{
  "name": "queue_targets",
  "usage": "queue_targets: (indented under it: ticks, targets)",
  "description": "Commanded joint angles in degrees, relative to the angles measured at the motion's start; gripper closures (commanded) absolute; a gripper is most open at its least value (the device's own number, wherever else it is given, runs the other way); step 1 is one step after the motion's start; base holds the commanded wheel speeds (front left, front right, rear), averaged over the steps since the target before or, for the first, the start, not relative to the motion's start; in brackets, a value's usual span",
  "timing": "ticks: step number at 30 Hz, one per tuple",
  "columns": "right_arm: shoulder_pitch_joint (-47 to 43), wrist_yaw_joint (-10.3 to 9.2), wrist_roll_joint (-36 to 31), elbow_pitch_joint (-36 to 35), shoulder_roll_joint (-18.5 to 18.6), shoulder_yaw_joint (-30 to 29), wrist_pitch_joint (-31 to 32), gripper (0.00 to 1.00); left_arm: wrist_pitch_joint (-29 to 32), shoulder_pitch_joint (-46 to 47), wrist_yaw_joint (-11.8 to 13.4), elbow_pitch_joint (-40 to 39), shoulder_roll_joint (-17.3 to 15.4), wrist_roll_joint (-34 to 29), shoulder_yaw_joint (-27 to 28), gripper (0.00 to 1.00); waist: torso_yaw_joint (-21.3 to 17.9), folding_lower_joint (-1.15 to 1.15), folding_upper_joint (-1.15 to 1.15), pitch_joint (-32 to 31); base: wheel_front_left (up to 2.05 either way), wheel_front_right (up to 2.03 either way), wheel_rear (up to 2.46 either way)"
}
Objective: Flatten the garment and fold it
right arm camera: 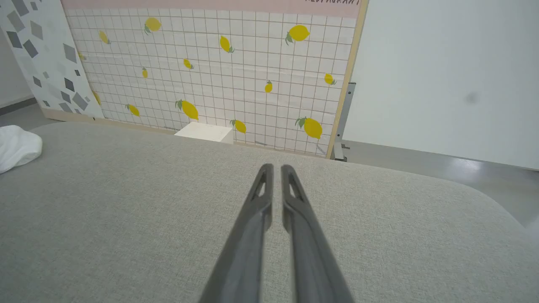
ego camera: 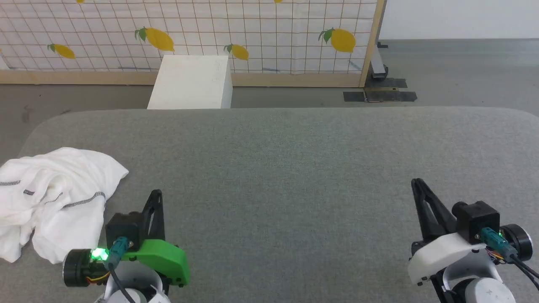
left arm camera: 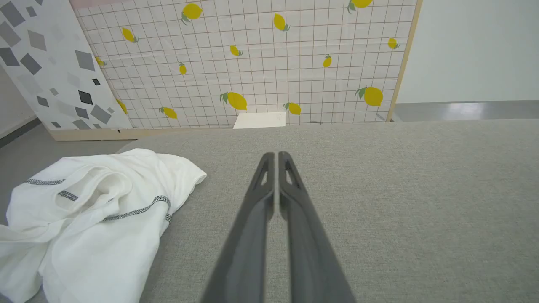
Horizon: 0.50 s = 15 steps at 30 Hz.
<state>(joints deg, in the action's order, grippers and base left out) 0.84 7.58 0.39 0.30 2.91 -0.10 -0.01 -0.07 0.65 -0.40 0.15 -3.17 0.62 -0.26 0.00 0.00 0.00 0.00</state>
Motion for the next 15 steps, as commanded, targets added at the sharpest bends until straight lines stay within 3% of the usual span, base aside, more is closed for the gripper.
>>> queue_targets:
  ticks: [1,2,15]
  targets:
    - [0.0,0.00,0.0,0.0,0.0,0.0,0.0,1.00,0.0,0.0,0.0,0.0,0.0,0.0,0.0,1.00,0.0,0.00,0.00,0.0,0.00,0.00,0.00]
    - [0.0,0.00,0.0,0.0,0.0,0.0,0.0,0.00,0.0,0.0,0.0,0.0,0.0,0.1,-0.1,0.00,0.0,0.00,0.00,0.0,0.00,0.00,0.00]
    - [-0.8,-0.01,1.6,0.9,0.0,-0.5,-1.5,0.00,-1.5,-0.2,0.6,1.0,0.0,1.3,-0.5,0.00,0.2,0.00,0.00,0.0,0.00,0.00,0.00]
